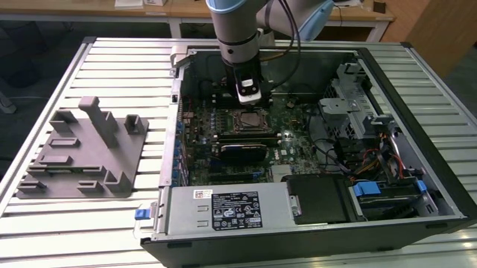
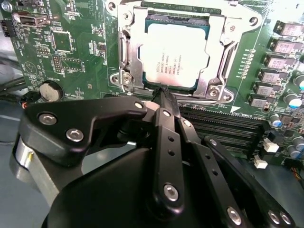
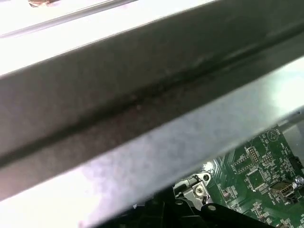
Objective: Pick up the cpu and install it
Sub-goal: 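Install the first cpu locking lever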
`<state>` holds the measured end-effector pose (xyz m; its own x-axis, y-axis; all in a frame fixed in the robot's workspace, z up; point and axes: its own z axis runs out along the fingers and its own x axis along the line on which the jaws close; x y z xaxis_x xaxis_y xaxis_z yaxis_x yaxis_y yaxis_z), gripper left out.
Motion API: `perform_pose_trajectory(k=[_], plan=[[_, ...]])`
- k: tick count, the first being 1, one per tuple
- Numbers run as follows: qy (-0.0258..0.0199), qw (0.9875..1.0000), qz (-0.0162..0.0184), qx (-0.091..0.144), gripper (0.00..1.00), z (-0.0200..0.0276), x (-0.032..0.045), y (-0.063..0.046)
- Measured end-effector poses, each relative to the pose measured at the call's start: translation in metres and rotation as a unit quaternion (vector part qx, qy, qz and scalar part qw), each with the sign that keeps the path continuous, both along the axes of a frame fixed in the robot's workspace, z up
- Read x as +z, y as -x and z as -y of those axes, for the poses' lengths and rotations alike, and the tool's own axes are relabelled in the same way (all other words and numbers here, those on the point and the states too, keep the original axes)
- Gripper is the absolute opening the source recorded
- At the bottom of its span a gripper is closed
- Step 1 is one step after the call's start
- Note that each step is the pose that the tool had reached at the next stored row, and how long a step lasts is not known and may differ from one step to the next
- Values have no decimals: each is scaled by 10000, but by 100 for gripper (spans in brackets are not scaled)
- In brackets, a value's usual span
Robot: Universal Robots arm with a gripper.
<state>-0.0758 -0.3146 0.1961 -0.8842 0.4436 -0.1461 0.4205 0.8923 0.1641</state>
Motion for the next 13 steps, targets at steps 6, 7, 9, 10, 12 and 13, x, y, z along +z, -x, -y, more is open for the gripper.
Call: perform_pose_trajectory(k=[6,7,9,10,12,13], plan=[[0,10000,0,-3,11,-2,58,0],[0,10000,1,-5,11,-6,58,0],[0,10000,0,-10,11,-16,59,0],[0,10000,0,-13,11,-23,58,0],[1,10000,0,-18,11,-37,59,0],[0,10000,0,-21,11,-43,59,0]])
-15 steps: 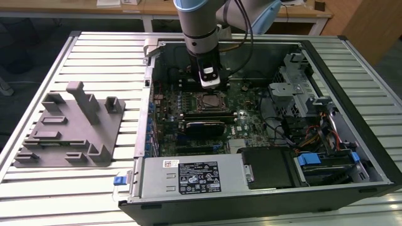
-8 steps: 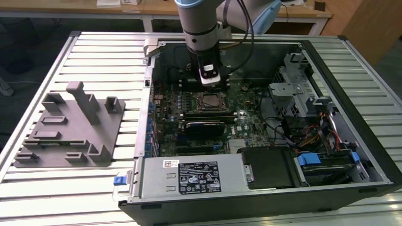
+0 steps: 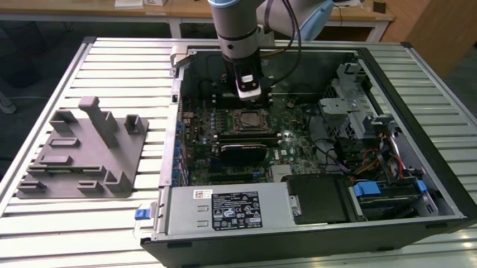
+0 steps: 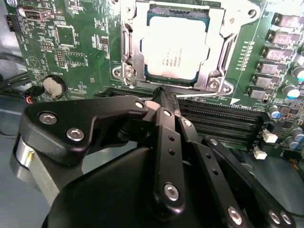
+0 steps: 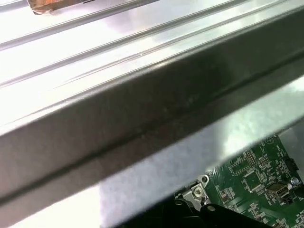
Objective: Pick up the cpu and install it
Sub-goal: 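Install the first cpu locking lever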
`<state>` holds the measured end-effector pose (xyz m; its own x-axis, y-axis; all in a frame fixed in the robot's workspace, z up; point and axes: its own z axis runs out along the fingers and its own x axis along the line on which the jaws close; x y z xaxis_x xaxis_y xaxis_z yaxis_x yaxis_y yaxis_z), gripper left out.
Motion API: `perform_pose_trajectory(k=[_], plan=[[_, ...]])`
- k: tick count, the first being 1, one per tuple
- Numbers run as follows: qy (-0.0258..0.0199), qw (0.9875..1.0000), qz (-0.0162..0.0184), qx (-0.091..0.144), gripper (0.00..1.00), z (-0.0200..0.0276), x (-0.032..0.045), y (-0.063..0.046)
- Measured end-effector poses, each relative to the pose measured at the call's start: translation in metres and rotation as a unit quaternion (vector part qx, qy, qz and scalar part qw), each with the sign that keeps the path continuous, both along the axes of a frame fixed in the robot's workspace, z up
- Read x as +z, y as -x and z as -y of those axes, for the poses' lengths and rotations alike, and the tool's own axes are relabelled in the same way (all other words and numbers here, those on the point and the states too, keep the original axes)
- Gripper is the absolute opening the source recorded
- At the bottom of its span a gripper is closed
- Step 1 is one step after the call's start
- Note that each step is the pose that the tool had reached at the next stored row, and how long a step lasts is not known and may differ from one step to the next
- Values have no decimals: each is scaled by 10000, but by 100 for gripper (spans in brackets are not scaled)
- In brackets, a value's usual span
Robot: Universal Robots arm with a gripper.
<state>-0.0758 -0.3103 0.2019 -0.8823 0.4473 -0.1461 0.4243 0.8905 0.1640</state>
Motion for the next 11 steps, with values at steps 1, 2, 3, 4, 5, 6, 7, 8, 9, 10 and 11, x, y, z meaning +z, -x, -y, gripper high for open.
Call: perform_pose_trajectory(k=[1,2,3,4,5,6,7,8,9,10,11], plan=[[0,10000,0,-3,11,-6,0,0],[0,10000,0,-5,11,-12,0,0],[0,10000,0,-8,11,-18,0,0],[0,10000,0,-11,11,-24,0,0],[1,10000,-1,-13,11,-28,0,0],[1,10000,0,-14,11,-30,0,0],[1,10000,3,-13,11,-31,-1,0],[6,10000,11,-14,11,-32,-3,0],[17,10000,21,-14,11,-33,-5,0],[29,10000,33,-14,11,-33,-7,0],[46,10000,47,-14,11,-33,-9,0]])
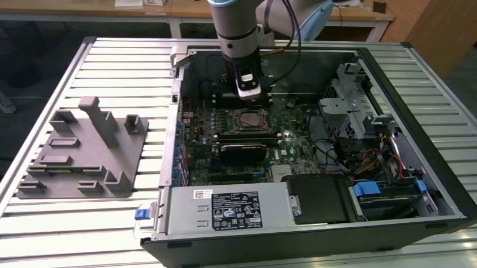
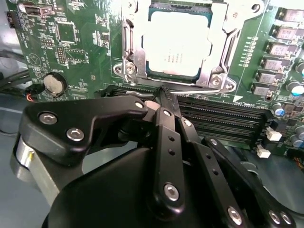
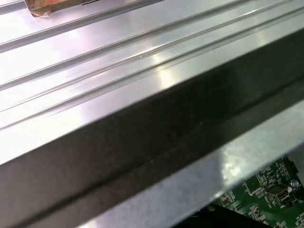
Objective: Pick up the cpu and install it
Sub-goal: 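Install the first cpu locking lever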
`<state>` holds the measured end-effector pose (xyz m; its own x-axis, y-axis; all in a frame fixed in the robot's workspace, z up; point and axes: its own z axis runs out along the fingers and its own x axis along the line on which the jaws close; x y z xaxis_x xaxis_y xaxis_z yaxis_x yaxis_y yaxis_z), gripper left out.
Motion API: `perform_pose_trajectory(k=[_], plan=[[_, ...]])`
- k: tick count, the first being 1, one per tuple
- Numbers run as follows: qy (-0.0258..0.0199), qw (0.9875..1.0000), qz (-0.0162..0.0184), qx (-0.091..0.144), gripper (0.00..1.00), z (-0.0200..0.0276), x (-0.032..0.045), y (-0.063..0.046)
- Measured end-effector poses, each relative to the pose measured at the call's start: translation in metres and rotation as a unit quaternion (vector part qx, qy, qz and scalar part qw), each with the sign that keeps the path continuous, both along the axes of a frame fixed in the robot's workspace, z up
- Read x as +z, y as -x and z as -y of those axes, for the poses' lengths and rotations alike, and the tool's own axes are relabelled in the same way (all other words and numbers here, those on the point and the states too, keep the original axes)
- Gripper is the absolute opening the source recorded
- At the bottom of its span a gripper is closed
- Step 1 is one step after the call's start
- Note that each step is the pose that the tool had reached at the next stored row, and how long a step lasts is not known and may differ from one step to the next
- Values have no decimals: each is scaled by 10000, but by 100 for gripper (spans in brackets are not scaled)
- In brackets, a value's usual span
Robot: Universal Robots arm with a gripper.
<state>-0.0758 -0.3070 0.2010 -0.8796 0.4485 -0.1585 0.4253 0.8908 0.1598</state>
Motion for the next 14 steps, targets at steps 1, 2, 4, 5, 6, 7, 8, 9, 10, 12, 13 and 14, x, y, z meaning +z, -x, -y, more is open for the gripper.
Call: perform_pose_trajectory(k=[1,2,4,5,6,7,8,9,10,12,13,14], plan=[[14,10000,15,0,11,0,-3,0],[24,10000,31,0,11,0,-6,0],[37,10000,63,0,11,0,-15,0],[39,10000,78,0,11,0,-20,0],[40,10000,92,0,11,0,-26,0],[39,9999,103,0,11,0,-30,0],[39,9999,106,1,11,0,-31,0],[40,9999,107,0,11,-2,-31,0],[39,9999,108,-1,11,-5,-32,0],[39,9999,107,0,11,-14,-32,0],[39,9999,107,0,11,-20,-32,0],[39,9999,107,0,11,-26,-32,0]])
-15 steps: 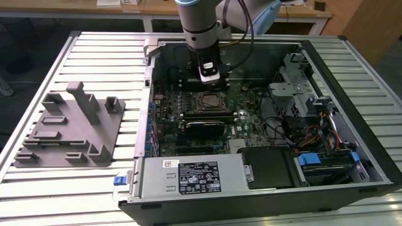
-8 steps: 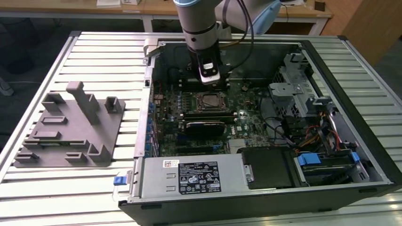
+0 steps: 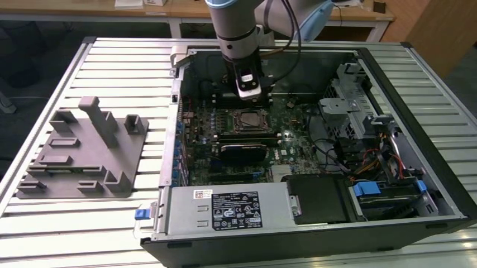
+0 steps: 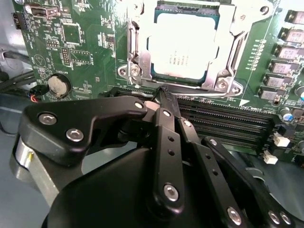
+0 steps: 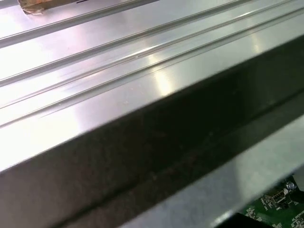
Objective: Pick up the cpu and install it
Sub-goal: 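Install the first cpu locking lever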
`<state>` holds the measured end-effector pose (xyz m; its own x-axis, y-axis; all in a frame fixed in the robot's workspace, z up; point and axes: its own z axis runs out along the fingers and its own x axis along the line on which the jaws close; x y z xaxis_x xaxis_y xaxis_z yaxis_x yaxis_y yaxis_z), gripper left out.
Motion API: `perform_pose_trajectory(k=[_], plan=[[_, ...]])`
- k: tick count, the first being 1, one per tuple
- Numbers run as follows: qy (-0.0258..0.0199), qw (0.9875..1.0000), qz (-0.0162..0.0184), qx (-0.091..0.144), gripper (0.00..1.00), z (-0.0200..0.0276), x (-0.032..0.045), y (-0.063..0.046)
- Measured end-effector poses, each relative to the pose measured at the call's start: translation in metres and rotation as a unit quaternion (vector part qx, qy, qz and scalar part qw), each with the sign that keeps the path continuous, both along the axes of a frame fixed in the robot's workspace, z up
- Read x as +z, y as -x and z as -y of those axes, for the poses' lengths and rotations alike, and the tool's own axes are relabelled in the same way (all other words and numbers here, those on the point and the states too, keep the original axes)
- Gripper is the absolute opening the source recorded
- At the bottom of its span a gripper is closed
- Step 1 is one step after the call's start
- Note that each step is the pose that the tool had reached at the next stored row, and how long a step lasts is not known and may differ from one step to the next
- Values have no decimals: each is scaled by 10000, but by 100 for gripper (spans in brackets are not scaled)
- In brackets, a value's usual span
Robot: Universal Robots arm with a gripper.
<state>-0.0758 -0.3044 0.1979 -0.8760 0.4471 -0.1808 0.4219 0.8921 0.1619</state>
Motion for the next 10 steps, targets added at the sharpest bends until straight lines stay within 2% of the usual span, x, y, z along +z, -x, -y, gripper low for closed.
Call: perform_pose_trajectory(k=[5,10], plan=[[0,10000,4,0,11,-9,-2,0],[2,10000,55,0,11,-10,-24,0]])
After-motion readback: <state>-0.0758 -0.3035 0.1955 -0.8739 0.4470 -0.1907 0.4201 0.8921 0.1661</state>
